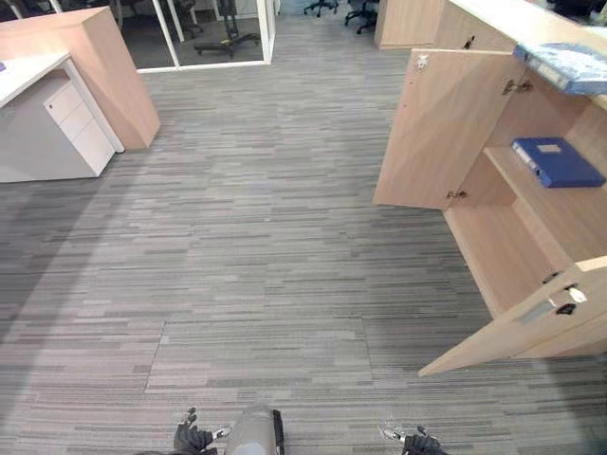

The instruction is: Walk over to the cabinet, pick up the folder, carry it to the office cabinet, place the folder inside the office cabinet, then close the office cabinet door

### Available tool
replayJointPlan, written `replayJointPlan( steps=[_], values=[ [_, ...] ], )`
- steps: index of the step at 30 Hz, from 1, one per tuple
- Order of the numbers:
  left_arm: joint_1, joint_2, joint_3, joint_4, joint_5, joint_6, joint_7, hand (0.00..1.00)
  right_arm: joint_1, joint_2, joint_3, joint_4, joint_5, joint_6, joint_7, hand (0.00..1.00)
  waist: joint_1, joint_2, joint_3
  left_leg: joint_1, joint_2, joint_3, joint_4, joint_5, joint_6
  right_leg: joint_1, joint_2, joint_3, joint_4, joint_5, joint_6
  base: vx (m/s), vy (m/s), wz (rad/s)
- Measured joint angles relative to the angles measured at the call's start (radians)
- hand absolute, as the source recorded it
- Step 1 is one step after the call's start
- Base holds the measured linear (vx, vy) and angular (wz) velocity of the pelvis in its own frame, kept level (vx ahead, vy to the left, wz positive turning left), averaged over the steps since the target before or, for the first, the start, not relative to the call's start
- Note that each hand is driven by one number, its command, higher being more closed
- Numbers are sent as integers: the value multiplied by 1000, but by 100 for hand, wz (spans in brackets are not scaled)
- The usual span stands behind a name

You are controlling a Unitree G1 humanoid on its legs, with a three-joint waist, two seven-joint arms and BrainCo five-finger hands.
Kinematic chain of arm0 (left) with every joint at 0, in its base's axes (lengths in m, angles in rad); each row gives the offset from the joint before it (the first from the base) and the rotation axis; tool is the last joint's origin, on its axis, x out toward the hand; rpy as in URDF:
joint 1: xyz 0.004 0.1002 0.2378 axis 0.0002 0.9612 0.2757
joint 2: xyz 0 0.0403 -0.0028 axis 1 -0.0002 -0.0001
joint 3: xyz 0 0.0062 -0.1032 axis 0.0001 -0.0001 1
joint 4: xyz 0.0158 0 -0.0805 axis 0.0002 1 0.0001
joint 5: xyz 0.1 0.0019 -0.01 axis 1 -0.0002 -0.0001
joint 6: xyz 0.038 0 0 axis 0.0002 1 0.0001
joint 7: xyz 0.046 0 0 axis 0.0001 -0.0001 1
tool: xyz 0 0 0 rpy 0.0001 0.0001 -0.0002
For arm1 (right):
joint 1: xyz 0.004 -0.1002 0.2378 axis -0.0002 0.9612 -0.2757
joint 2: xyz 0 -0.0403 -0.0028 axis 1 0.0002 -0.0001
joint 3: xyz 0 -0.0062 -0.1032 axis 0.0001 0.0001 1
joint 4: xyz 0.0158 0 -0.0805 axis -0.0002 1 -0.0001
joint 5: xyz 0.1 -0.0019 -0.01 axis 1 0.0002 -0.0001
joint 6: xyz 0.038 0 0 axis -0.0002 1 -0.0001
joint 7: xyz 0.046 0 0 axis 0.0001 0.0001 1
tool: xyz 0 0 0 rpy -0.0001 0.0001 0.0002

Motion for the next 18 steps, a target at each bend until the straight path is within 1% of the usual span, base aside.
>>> replayJointPlan(
  steps=[1, 2, 3, 4, 5, 6, 7, 8, 9, 10, 11, 12, 13, 14, 15, 16, 17, 18],
  values=[
    [3, -4, -1, 0, -6, -1, 4, 0, -1, -5, 13, 0, -16, 0, 0, 0, 1, 3, -1, 20, -22, -42, -173, 28, -19, -9, -22, 2, -9, -15, 19, 237, 267, -4],
    [10, -6, -6, 1, -7, -2, 5, 0, 0, -12, 35, 1, -40, 0, 0, 0, 2, 10, -6, 33, -23, -70, -271, 46, -25, -7, -27, 6, -15, -27, 37, 212, 266, -11],
    [17, -8, -10, 1, -11, -2, 5, 0, 1, -17, 46, 0, -50, 0, -1, 0, 2, 16, -10, 45, -13, -81, -322, 78, -25, -3, -27, 11, -17, -40, 54, 331, 384, -9],
    [18, 4, -13, 1, -18, -2, 5, 0, 2, -16, 56, 1, -74, 3, -4, 0, 3, 5, -13, 43, -41, -80, -319, 139, -1, 6, -55, 11, -20, -59, 73, 318, 330, -7],
    [17, 9, -13, 1, -20, -3, 6, 0, 2, -12, 56, 1, -79, 4, -5, 0, 6, -6, -14, 39, -59, -76, -309, 145, 9, 10, -71, 9, -23, -67, 83, 413, 381, 1],
    [17, 17, -15, 4, -29, -2, 7, 0, 1, -2, 55, 1, -78, 4, -6, 0, 6, -20, -21, 29, -92, -57, -284, 140, 24, 15, -109, 9, -21, -77, 92, 299, 228, -1],
    [16, 17, -18, 4, -33, -2, 9, 0, -1, 2, 55, 2, -78, 4, -7, 0, 6, -21, -22, 28, -106, -46, -274, 130, 40, 14, -125, 10, -12, -76, 94, 378, 273, -16],
    [19, 13, -22, 6, -56, -2, 19, 0, -17, 4, 57, 4, -75, 5, -9, 0, 11, -19, -26, 45, -123, -17, -280, 112, 65, -8, -152, 17, 37, -75, 94, 380, 243, -49],
    [21, 9, -23, 13, -75, -3, 27, 0, -35, 10, 58, 4, -72, 5, -11, 0, 23, -16, -28, 84, -129, 15, -308, 100, 81, -50, -166, 36, 141, -75, 95, 372, 230, -69],
    [20, 9, -25, 18, -86, -3, 29, 0, -40, 16, 60, 2, -69, 5, -11, 0, 32, -15, -29, 109, -129, 32, -323, 98, 80, -85, -170, 50, 222, -76, 96, 377, 231, -81],
    [20, 12, -32, 17, -104, -3, 31, 0, -50, 27, 66, -9, -61, 5, -11, 0, 35, -18, -30, 164, -132, 54, -340, 87, 97, -164, -179, 66, 417, -63, 116, 380, 241, -52],
    [18, 20, -60, 13, -113, -3, 32, 0, -57, 31, 80, -33, -44, 4, -13, 0, 21, -17, -29, 218, -137, 61, -354, 71, 109, -238, -185, 65, 630, -44, 149, 385, 233, -31],
    [19, 23, -72, 5, -113, -3, 32, 0, -56, 31, 106, -46, -38, 4, -14, 0, 11, -14, -27, 242, -137, 62, -359, 64, 114, -277, -186, 58, 734, -45, 149, 475, 197, -3],
    [18, 24, -89, -11, -111, -3, 31, 0, -55, 31, 145, -86, -38, 1, -15, 0, -4, -11, -25, 282, -137, 63, -376, 57, 115, -339, -189, 24, 867, -53, 134, 403, 115, -3],
    [18, 24, -103, -30, -110, -3, 30, 0, -54, 33, 178, -129, -38, -1, -16, 0, -18, -7, -21, 324, -134, 63, -404, 55, 114, -391, -198, -38, 934, -72, 102, 454, 93, -8],
    [15, 23, -112, -45, -103, -4, 30, 0, -57, 35, 197, -159, -38, -4, -18, 0, -24, -5, -19, 355, -125, 66, -427, 54, 112, -423, -202, -97, 932, -90, 81, 356, 11, -23],
    [9, 19, -118, -56, -87, -3, 30, 0, -59, 33, 215, -188, -37, -7, -24, 0, -25, 4, -12, 392, -102, 81, -445, 48, 103, -446, -187, -167, 856, -115, 75, 343, -16, -31],
    [7, 16, -118, -62, -81, -3, 30, 0, -59, 32, 225, -209, -36, -11, -26, 0, -27, 6, -10, 412, -82, 87, -451, 45, 97, -457, -166, -207, 754, -121, 74, 340, -78, -32]
  ],
)
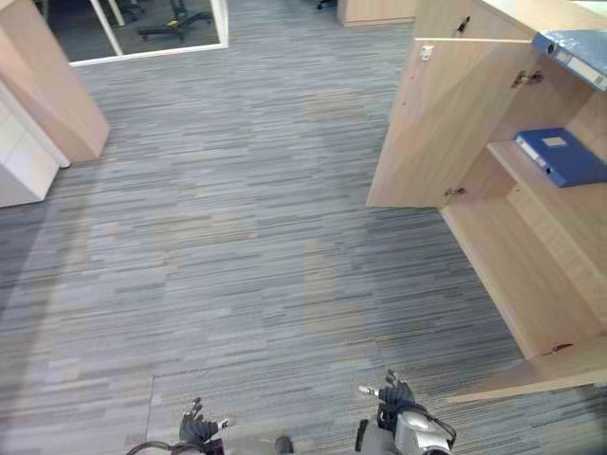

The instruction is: Walk over to the cabinet, pick up the folder, carry it to the office cabinet, place the folder inside the office cabinet, then close the office cabinet door

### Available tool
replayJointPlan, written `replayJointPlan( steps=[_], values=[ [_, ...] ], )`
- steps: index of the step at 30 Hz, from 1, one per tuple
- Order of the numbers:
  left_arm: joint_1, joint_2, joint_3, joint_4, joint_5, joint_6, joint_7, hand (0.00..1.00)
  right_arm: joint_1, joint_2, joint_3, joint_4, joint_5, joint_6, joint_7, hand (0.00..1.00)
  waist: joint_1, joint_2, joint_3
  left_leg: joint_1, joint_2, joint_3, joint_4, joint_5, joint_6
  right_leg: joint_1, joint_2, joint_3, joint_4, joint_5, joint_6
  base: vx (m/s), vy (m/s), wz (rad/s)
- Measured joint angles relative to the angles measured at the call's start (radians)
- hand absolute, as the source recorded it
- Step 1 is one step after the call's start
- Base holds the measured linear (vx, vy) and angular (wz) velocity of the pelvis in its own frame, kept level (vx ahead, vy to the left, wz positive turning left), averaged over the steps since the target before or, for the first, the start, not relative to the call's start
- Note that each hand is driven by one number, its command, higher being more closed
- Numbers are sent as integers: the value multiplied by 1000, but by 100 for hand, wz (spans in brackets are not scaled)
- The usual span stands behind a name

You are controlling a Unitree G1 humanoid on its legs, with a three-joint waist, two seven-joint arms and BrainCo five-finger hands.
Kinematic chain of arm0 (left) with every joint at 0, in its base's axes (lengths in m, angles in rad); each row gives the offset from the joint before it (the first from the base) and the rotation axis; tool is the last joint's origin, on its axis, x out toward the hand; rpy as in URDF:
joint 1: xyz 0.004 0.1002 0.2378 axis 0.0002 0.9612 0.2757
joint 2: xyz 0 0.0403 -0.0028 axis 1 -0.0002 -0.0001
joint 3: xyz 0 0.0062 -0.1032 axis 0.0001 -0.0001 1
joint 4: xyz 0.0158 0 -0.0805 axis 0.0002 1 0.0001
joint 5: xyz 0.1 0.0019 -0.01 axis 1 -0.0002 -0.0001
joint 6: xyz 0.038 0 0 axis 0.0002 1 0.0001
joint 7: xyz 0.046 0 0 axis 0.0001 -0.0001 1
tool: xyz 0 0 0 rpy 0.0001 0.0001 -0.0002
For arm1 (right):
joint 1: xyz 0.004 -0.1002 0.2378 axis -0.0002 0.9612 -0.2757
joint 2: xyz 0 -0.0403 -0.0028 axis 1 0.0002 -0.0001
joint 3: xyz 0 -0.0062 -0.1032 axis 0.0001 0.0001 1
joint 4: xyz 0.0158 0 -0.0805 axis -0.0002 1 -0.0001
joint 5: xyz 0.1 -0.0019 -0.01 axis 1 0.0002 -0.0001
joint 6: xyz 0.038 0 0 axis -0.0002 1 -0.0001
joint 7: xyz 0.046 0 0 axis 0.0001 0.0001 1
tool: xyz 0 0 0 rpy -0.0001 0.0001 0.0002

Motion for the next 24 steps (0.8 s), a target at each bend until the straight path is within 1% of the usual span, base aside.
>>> replayJointPlan(
  steps=[1, 2, 3, 4, 5, 6, 7, 8, 9, 10, 11, 12, 13, 14, 15, 16, 17, 18, 19, 20, 21, 22, 23, 24],
  values=[
    [-7, 0, 0, -1, 7, 0, 0, 0, -1, -1, 9, -24, 2, -6, -2, 0, -7, 1, 0, 17, 23, 4, -9, -5, -8, -10, 30, -33, -163, 5, -2, 321, -138, -18],
    [-8, 0, -1, -5, 19, -1, 0, 0, -2, -5, 22, -33, 2, -9, -6, 0, -16, 1, 0, 33, 35, 12, -24, -14, -24, -16, 50, -51, -293, 29, -3, 317, -163, -8],
    [-9, 0, -5, -5, 22, -2, 0, 0, -1, -10, 32, -39, 2, -9, -10, 0, -20, 0, 0, 43, 41, 15, -34, -24, -39, -19, 58, -59, -383, 66, -5, 388, -258, -11],
    [-7, -10, -11, 5, 42, -1, 2, 0, 3, -21, 42, -50, 0, -9, -14, 0, -24, -8, 5, 91, 34, 25, -62, -47, -77, -15, 67, -63, -558, 301, -32, 261, -184, -12],
    [-7, -16, -10, 9, 43, -1, 3, 0, 3, -27, 45, -50, -1, -9, -14, 0, -24, -6, 3, 97, 38, 25, -65, -47, -78, -12, 71, -63, -562, 309, -80, 422, -297, -44],
    [-8, -41, -9, 13, 58, -2, 9, 0, -3, -45, 58, -51, -1, -8, -15, 0, -19, 29, 5, 102, 64, 47, -71, -39, -100, -14, 109, -57, -560, 303, -91, 356, -251, -60],
    [-15, -55, -7, 24, 60, -1, 14, 0, -14, -57, 67, -55, -3, -9, -16, 0, -23, 44, 15, 105, 82, 53, -72, -31, -113, -29, 133, -47, -537, 278, -108, 413, -305, -64],
    [-21, -62, -1, 26, 60, 0, 18, 0, -14, -59, 67, -55, -3, -9, -18, 0, -25, 46, 15, 105, 90, 53, -71, -27, -120, -39, 142, -45, -517, 262, -117, 297, -253, -41],
    [-29, -76, 13, 26, 60, 0, 21, 0, -5, -60, 65, -56, -5, -9, -22, 0, -31, 46, 14, 107, 110, 55, -47, -30, -130, -41, 164, -48, -493, 230, -129, 216, -203, -22],
    [-32, -81, 16, 27, 58, 0, 22, 0, 2, -60, 65, -56, -5, -9, -23, 0, -32, 46, 14, 104, 124, 58, -20, -36, -140, -33, 177, -48, -490, 216, -132, 267, -236, -28],
    [-37, -90, 24, 38, 55, 0, 22, 0, 19, -61, 64, -57, -4, -7, -27, 0, -33, 47, 14, 91, 157, 61, 65, -49, -160, -5, 205, -44, -506, 193, -131, 262, -222, -25],
    [-42, -92, 45, 45, 44, -1, 24, 0, 42, -60, 62, -57, 1, -8, -38, 0, -35, 47, 13, 44, 193, 57, 218, -57, -172, 37, 229, -31, -535, 174, -119, 268, -219, -27],
    [-40, -93, 60, 45, 32, 0, 27, 0, 58, -59, 62, -58, 6, -8, -43, 0, -36, 47, 13, 6, 220, 50, 339, -50, -167, 67, 245, -30, -561, 172, -122, 266, -228, -34],
    [-31, -100, 87, 44, 17, 1, 33, 0, 94, -49, 62, -69, 36, -8, -51, 0, -35, 50, 13, -81, 281, 29, 578, 16, -149, 134, 285, -10, -614, 175, -139, 347, -226, -60],
    [-20, -104, 118, 38, 9, -1, 38, 0, 122, -44, 54, -96, 70, -8, -58, 0, -25, 50, 13, -164, 316, -4, 792, 47, -147, 188, 324, 25, -654, 177, -167, 289, -179, -70],
    [-21, -102, 127, 33, 8, -1, 40, 0, 127, -41, 44, -97, 82, -9, -61, 0, -23, 50, 13, -200, 322, -14, 870, 26, -138, 213, 336, 40, -666, 169, -188, 309, -95, -85],
    [-23, -99, 129, 22, 4, 1, 42, 0, 137, -35, 22, -96, 89, -9, -70, 0, -20, 45, 16, -254, 320, -12, 958, -12, -133, 258, 348, 76, -685, 166, -203, 312, -15, -81],
    [-22, -100, 126, 13, -3, 0, 46, 0, 150, -35, 1, -96, 95, -8, -81, 0, -17, 39, 21, -301, 304, 0, 970, -36, -119, 301, 352, 112, -702, 160, -212, 374, -8, -80],
    [-18, -102, 124, 2, -3, -1, 50, 0, 152, -34, -10, -96, 100, -8, -85, 0, -15, 40, 20, -324, 290, 0, 962, -44, -106, 317, 351, 132, -708, 156, -215, 363, 30, -89],
    [-11, -105, 121, -20, -3, -8, 55, 0, 161, -33, -16, -95, 105, -8, -94, 0, -1, 37, 20, -371, 270, -2, 925, -63, -88, 341, 350, 178, -717, 150, -214, 279, 79, -112],
    [-9, -114, 124, -36, 0, -15, 62, 0, 161, -28, -35, -89, 120, -8, -98, 0, 17, 36, 20, -411, 254, -10, 846, -85, -85, 353, 348, 231, -718, 144, -207, 332, 134, -135],
    [-9, -118, 134, -42, 1, -19, 66, 0, 159, -20, -49, -86, 126, -9, -101, 0, 27, 35, 21, -437, 233, -36, 760, -92, -83, 367, 344, 272, -726, 141, -202, 280, 151, -115],
    [-10, -120, 138, -44, 3, -20, 69, 0, 158, -17, -54, -83, 134, -9, -103, 0, 30, 34, 21, -447, 210, -67, 692, -95, -90, 378, 339, 295, -730, 138, -197, 300, 193, -106],
    [-11, -121, 138, -44, 7, -20, 76, 0, 156, -17, -55, -72, 152, -10, -109, 0, 33, 29, 20, -451, 156, -161, 519, -89, -101, 392, 324, 338, -732, 133, -171, 324, 239, -108]
  ],
)
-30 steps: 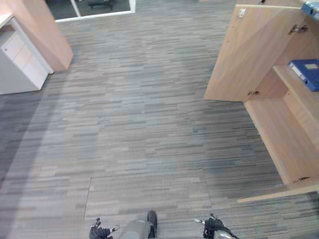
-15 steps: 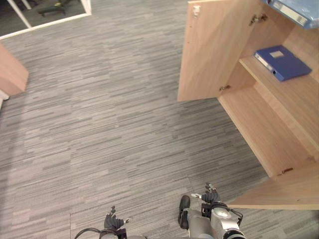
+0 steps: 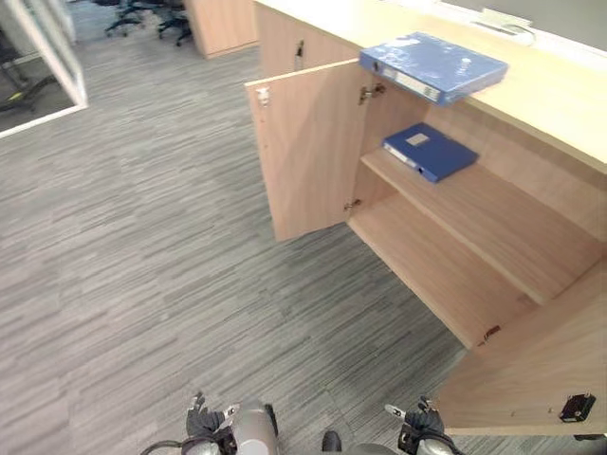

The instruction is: Walk over to the cabinet, pick up the folder, carry it to the office cabinet, place the folder inside the office cabinet, then close the office cabinet door

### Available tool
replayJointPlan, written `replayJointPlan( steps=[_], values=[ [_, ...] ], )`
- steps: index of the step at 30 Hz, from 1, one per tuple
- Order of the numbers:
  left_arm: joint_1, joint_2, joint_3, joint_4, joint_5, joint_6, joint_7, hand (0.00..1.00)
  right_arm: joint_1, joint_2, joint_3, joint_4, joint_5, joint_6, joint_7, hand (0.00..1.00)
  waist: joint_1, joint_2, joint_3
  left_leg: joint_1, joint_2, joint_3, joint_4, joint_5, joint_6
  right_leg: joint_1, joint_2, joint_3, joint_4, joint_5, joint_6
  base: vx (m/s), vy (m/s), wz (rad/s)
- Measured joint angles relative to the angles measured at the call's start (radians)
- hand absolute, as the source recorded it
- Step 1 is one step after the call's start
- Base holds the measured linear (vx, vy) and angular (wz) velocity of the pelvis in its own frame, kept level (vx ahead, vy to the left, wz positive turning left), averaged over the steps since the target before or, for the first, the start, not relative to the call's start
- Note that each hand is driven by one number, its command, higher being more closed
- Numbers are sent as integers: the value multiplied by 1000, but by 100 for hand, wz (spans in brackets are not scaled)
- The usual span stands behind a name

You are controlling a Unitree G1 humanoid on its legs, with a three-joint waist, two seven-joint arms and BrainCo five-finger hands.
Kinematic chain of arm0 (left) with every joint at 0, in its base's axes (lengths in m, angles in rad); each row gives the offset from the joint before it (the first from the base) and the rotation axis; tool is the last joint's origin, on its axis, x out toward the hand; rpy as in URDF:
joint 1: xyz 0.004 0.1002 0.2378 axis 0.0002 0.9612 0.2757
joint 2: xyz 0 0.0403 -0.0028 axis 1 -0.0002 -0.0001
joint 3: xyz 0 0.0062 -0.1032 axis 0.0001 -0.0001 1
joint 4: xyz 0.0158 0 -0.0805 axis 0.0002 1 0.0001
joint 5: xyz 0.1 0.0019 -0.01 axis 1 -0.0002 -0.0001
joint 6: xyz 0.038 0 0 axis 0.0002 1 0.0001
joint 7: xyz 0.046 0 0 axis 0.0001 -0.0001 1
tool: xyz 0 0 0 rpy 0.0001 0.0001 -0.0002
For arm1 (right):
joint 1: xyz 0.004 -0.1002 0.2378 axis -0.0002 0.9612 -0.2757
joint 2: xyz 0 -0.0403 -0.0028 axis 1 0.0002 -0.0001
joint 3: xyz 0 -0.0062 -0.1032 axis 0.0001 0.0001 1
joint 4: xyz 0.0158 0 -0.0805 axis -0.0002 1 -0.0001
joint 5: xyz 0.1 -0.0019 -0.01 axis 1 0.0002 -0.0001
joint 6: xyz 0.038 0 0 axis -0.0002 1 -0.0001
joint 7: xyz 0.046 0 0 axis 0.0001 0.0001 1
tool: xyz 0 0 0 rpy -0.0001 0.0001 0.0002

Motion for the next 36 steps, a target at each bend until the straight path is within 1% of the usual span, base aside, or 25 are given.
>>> replayJointPlan(
  steps=[1, 2, 3, 4, 5, 6, 7, 8, 9, 13, 14, 16, 17, 19, 21, 22, 23, 24, 26, 28, 30, 31, 32, 34, 36],
  values=[
    [0, -3, 2, 7, 3, 0, 10, 0, -6, 0, -7, 16, 7, -3, -3, 0, 1, -1, 0, 14, -54, -116, -175, 15, -22, 8, -15, 42, -1, -18, 27, 330, 257, -105],
    [0, -7, 7, 12, 3, -1, 14, 0, -9, 0, -19, 30, 7, -4, -3, 0, 1, 0, -1, 19, -70, -170, -235, 23, -33, 12, -20, 62, 1, -27, 40, 364, 298, -106],
    [-9, -10, 20, 28, 1, -1, 18, 0, -20, 4, -38, 55, 7, -5, -6, 0, 1, 1, -2, 32, -91, -254, -310, 51, -35, 25, -28, 102, 8, -48, 73, 392, 332, -120],
    [-17, -14, 27, 50, -4, -2, 20, 0, -21, 4, -40, 62, 10, -9, -7, 0, 1, 6, -6, 57, -85, -279, -343, 89, -36, 33, -30, 127, 25, -65, 100, 411, 340, -148],
    [-26, -14, 29, 68, -16, -2, 19, 0, -22, 7, -41, 69, 32, -21, -7, 0, 4, 9, -10, 85, -70, -255, -348, 202, -49, 37, -31, 151, 53, -83, 122, 413, 363, -132],
    [-34, -1, 31, 77, -18, -2, 18, 0, -27, 13, -42, 79, 52, -27, -7, 0, 6, -4, -10, 96, -69, -217, -335, 210, -41, 33, -43, 172, 79, -96, 139, 376, 362, -144],
    [-42, 42, 23, 110, -19, -2, 18, 0, -30, 31, -43, 99, 93, -35, -6, 0, 0, -46, -30, 122, -81, -133, -333, 181, -10, -18, -76, 195, 159, -101, 167, 353, 367, -123],
    [-42, 52, 23, 117, -20, -2, 18, 0, -30, 36, -42, 106, 104, -36, -6, 0, 1, -52, -34, 131, -86, -101, -333, 171, 1, -36, -88, 199, 185, -98, 171, 334, 428, -166],
    [-42, 64, 21, 129, -18, -1, 19, 0, -37, 37, -41, 120, 123, -39, 0, 0, 1, -63, -42, 168, -92, -19, -345, 148, 30, -73, -113, 201, 247, -91, 187, 235, 358, -141],
    [-42, 96, 1, 158, -5, 9, 19, 0, -48, 33, -40, 114, 123, -40, 22, 0, -15, -60, -42, 237, -112, 104, -388, 119, 70, -185, -139, 187, 430, -70, 218, 99, 270, -99],
    [-41, 106, -6, 156, 14, 15, 19, 0, -48, 32, -40, 114, 123, -41, 24, 0, -21, -54, -39, 257, -113, 125, -397, 105, 76, -212, -153, 138, 480, -58, 230, 39, 107, -60],
    [-46, 115, -11, 142, 51, 20, 19, 0, -48, 23, -40, 116, 121, -40, 29, 0, -31, -53, -38, 293, -113, 147, -416, 85, 89, -231, -177, 37, 516, -59, 221, 63, 75, -50],
    [-47, 119, -14, 120, 62, 20, 19, 0, -50, 22, -39, 116, 116, -40, 30, 0, -38, -52, -39, 305, -107, 161, -434, 80, 83, -238, -186, -17, 503, -71, 205, 98, -1, -44],
    [-57, 117, -8, 91, 69, 18, 21, 0, -61, 18, -38, 118, 100, -40, 30, 0, -45, -50, -37, 308, -94, 171, -454, 78, 80, -272, -181, -88, 443, -96, 192, 100, -66, -39],
    [-75, 105, 6, 86, 36, 6, 41, 0, -76, 14, -37, 129, 83, -38, 30, 0, -59, -49, -32, 318, -59, 180, -454, 62, 53, -310, -155, -178, 311, -90, 183, 148, -151, -24],
    [-80, 99, 6, 86, 23, 3, 45, 0, -75, 14, -37, 129, 83, -38, 29, 0, -60, -52, -28, 330, -54, 181, -453, 56, 41, -309, -150, -188, 260, -78, 175, 194, -191, -2],
    [-81, 91, 6, 88, 4, 0, 51, 0, -71, 17, -37, 135, 83, -38, 28, 0, -60, -66, -19, 359, -56, 182, -442, 40, 17, -288, -156, -208, 183, 47, 146, 253, -197, 5],
    [-82, 57, 5, 104, -6, -1, 52, 0, -71, 0, -40, 143, 84, -37, 28, 0, -63, -56, -13, 381, -42, 167, -439, 38, 1, -254, -139, -227, 185, 58, 133, 286, -202, 1],
    [-82, 19, 4, 114, -16, -2, 51, 0, -74, -2, -40, 144, 84, -37, 29, 0, -62, -41, -18, 395, -28, 143, -466, 41, -2, -253, -118, -234, 192, 34, 117, 316, -197, -1],
    [-99, 0, 8, 117, -16, -4, 46, 0, -66, 0, -52, 145, 83, -36, 28, 0, -64, -43, -5, 415, -14, 118, -465, 43, -7, -216, -111, -270, 191, 8, 95, 261, -174, 41],
    [-99, -19, 9, 108, -16, -9, 34, 0, -30, 10, -87, 144, 83, -35, 27, 0, -64, -42, 1, 399, 9, 93, -326, 9, -58, -132, -114, -328, 182, -29, 85, 233, -126, 75],
    [-99, -23, 22, 106, -18, -13, 30, 0, -18, 10, -86, 140, 83, -35, 27, 0, -60, -40, -1, 360, 28, 93, -197, -6, -71, -91, -113, -347, 167, -31, 85, 178, -62, 46],
    [-99, -24, 36, 105, -20, -15, 28, 0, -13, 12, -84, 132, 84, -35, 27, 0, -59, -39, -3, 335, 37, 93, -128, -6, -72, -76, -110, -349, 159, -33, 87, 137, -35, 18],
    [-92, -25, 103, 105, -27, -14, 25, 0, -7, 11, -75, 104, 84, -36, 28, 0, -52, -24, -5, 246, 96, 86, 106, -5, -71, -30, -78, -346, 130, -52, 90, 131, -1, -9],
    [-79, -15, 119, 106, -27, -10, 24, 0, 1, 11, -75, 103, 85, -37, 28, 0, -51, -15, -11, 220, 123, 76, 188, 5, -72, -9, -54, -337, 109, -53, 89, 135, 41, -15]
  ],
)
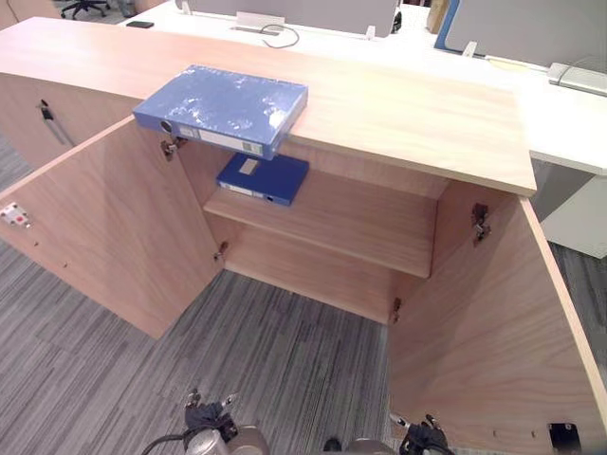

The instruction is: Walk over to the cabinet, pick up the folder, carry it to the office cabinet, place the folder inside the office cabinet, then close the office cabinet door

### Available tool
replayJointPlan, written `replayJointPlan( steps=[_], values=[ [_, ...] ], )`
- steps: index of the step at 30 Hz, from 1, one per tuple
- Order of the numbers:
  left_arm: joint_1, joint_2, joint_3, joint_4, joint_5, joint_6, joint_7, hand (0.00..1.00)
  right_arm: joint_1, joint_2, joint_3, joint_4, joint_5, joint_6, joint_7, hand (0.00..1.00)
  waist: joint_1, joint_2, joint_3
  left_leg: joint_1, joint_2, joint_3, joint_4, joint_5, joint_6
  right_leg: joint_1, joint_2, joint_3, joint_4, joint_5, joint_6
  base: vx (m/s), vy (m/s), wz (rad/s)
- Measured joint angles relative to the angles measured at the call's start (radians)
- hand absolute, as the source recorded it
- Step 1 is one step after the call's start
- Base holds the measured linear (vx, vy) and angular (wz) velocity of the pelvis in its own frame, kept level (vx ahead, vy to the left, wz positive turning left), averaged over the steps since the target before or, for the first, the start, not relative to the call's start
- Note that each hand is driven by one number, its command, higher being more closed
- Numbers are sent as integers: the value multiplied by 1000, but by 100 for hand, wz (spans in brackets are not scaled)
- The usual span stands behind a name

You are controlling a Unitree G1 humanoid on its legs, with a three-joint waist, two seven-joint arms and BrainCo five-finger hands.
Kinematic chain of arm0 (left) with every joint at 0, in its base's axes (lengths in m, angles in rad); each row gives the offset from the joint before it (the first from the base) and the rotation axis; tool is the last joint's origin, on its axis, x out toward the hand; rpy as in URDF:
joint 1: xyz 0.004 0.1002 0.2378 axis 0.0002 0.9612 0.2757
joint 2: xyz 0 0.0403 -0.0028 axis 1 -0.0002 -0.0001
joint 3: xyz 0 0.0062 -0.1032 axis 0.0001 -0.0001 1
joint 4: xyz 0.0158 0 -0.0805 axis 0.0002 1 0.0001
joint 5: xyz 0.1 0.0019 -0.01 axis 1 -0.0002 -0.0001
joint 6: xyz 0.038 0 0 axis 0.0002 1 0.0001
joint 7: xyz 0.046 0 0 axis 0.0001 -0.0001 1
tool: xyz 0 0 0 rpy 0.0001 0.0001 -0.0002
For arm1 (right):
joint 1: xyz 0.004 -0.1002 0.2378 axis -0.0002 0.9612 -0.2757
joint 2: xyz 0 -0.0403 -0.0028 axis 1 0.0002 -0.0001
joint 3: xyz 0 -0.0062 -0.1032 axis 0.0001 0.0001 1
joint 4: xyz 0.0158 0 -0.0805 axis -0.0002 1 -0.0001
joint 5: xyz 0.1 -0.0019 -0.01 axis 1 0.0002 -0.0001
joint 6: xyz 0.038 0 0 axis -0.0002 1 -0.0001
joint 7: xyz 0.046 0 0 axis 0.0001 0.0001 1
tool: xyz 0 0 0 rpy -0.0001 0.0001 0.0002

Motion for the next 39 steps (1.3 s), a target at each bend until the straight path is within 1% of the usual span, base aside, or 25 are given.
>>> replayJointPlan(
  steps=[2, 4, 5, 6, 8, 9, 10, 11, 12, 13, 14, 15, 16, 17, 18, 20, 22, 25, 28, 30, 34, 35, 36, 37, 39],
  values=[
    [7, 5, 0, 2, 0, 4, 0, 0, 1, 0, -2, 5, 1, 0, 0, 0, 9, 1, -3, -1, 7, 2, 33, 13, -8, 25, 6, 16, -21, 1, 0, 160, 44, -21],
    [8, 9, -1, 3, 0, 12, 0, 0, 1, -2, -2, 15, 3, 0, 0, 0, 22, -2, -5, -6, 5, 29, 67, 60, -17, 49, -6, 33, -48, 7, 3, 139, 55, -24],
    [8, 17, -2, 4, 0, 12, 0, 0, -5, -3, 1, 18, 3, -1, 0, 0, 33, -11, -7, -38, -3, 39, 127, 120, -20, 61, -30, 51, -67, 16, 3, 116, 87, -35],
    [14, 17, -2, 9, 1, 12, 0, 0, -21, -8, 3, 33, 3, -1, 0, 0, 38, -14, -1, -57, -3, 57, 147, 34, 7, 66, -52, 74, -71, 17, 2, 110, 104, -38],
    [25, 20, -5, 5, 1, 11, 4, 0, -55, -13, 4, 63, 5, -1, -2, 0, 38, -19, 5, -87, -5, 67, 96, -56, 13, 70, -81, 112, -73, 17, 2, 104, 166, -40],
    [25, 23, -7, 1, 5, 9, 9, 0, -76, -11, 9, 85, 8, -2, -4, 0, 42, -22, 10, -88, -14, 60, -23, -74, 22, 77, -103, 131, -73, 17, 3, 100, 190, -37],
    [25, 23, -11, 2, 12, 9, 12, 0, -77, -10, 10, 90, 8, -2, -6, 0, 41, -21, 9, -82, -23, 43, -104, -73, 21, 82, -115, 133, -72, 17, 3, 89, 218, -32],
    [30, 22, -30, 3, 19, 8, 22, 0, -84, -10, 16, 94, 9, -3, -8, 0, 39, -12, 4, -63, -33, -4, -292, -31, 24, 85, -128, 135, -71, 18, 15, 100, 283, -41],
    [34, 20, -41, 8, 24, 5, 35, 0, -86, -10, 18, 94, 10, -6, -8, 0, 38, 2, -3, -41, -31, -53, -470, 122, 39, 82, -132, 138, -76, 14, 67, 106, 322, -44],
    [25, 24, -42, 15, 23, 4, 39, 0, -91, -4, 18, 100, 10, -10, -9, 0, 39, -9, -3, -33, -51, -51, -468, 125, -6, 86, -148, 148, -81, 3, 89, 127, 320, -27],
    [8, 55, -63, 33, 44, 5, 49, 0, -92, 7, 35, 106, 23, -11, -10, 0, 30, -37, -4, -26, -91, -42, -499, 137, 8, 77, -176, 148, -95, 9, 107, 101, 253, 0],
    [3, 69, -80, 45, 53, 3, 52, 0, -92, 7, 39, 113, 30, -14, -10, 0, 25, -44, -7, -27, -109, -43, -508, 142, 14, 64, -177, 153, -98, 20, 111, 76, 235, 7],
    [2, 80, -91, 60, 47, 5, 49, 0, -92, 3, 35, 122, 37, -16, -10, 0, 24, -45, -10, -24, -133, -57, -508, 142, 13, 59, -192, 145, -103, 31, 114, 36, 176, -4],
    [3, 87, -102, 65, 46, 9, 47, 0, -92, 2, 34, 124, 38, -17, -9, 0, 22, -42, -13, -15, -145, -62, -526, 142, 14, 59, -204, 158, -114, 47, 136, 23, 134, -17],
    [3, 101, -119, 77, 46, 12, 42, 0, -93, 2, 34, 124, 37, -18, -7, 0, 19, -47, -19, -6, -154, -49, -551, 152, 23, 55, -212, 163, -123, 58, 145, 23, 124, -34],
    [4, 126, -147, 94, 50, 14, 30, 0, -93, 3, 17, 128, 34, -18, -6, 0, 18, -46, -22, 31, -161, -13, -626, 189, 27, 42, -221, 171, -134, 81, 159, -8, 67, -44],
    [6, 139, -180, 101, 62, 15, 11, 0, -84, -5, -3, 143, 9, -10, 3, 0, 0, -47, -31, 84, -165, 26, -741, 242, 34, 13, -223, 191, -135, 100, 174, -71, 3, -50],
    [-1, 126, -209, 101, 67, 15, -9, 0, -54, -15, -4, 153, -3, 9, 9, 0, -10, -48, -35, 127, -190, 39, -848, 289, 33, -19, -234, 223, -130, 101, 174, -67, 35, -38],
    [-2, 112, -209, 107, 77, 15, -13, 0, -43, -21, -29, 149, -1, 11, 14, 0, -17, -46, -36, 158, -217, 25, -931, 322, 44, -57, -241, 268, -124, 108, 176, -80, 86, -45],
    [-6, 115, -210, 117, 65, 14, -18, 0, -36, -23, -35, 146, -1, 11, 18, 0, -27, -50, -39, 162, -233, 32, -931, 326, 51, -58, -256, 272, -126, 109, 175, -93, 99, -10],
    [-5, 117, -210, 117, 0, 13, -26, 0, -44, -24, -31, 143, -4, 16, 24, 0, -25, -59, -34, 160, -259, 31, -931, 323, 75, -66, -281, 271, -111, 89, 180, -54, 86, 4],
    [-5, 119, -212, 117, -19, 13, -35, 0, -47, -21, -31, 137, -6, 17, 26, 0, -25, -65, -30, 160, -273, 25, -931, 319, 80, -86, -292, 270, -64, 65, 163, 13, 47, 15],
    [-5, 120, -216, 117, -56, 13, -50, 0, -46, -17, -31, 124, -9, 17, 28, 0, -28, -66, -28, 166, -283, 15, -931, 314, 86, -99, -301, 264, -11, 38, 133, 36, 39, 18],
    [-3, 120, -219, 117, -75, 13, -56, 0, -45, -15, -31, 118, -16, 17, 29, 0, -29, -67, -27, 173, -285, 9, -931, 312, 89, -105, -301, 259, 25, 32, 120, 72, 7, 11],
    [9, 118, -217, 119, -114, 13, -71, 0, -47, -13, -15, 108, -41, 14, 30, 0, -31, -68, -22, 210, -263, -4, -931, 299, 89, -115, -287, 171, 136, 41, 105, 90, -33, 0]
  ],
)
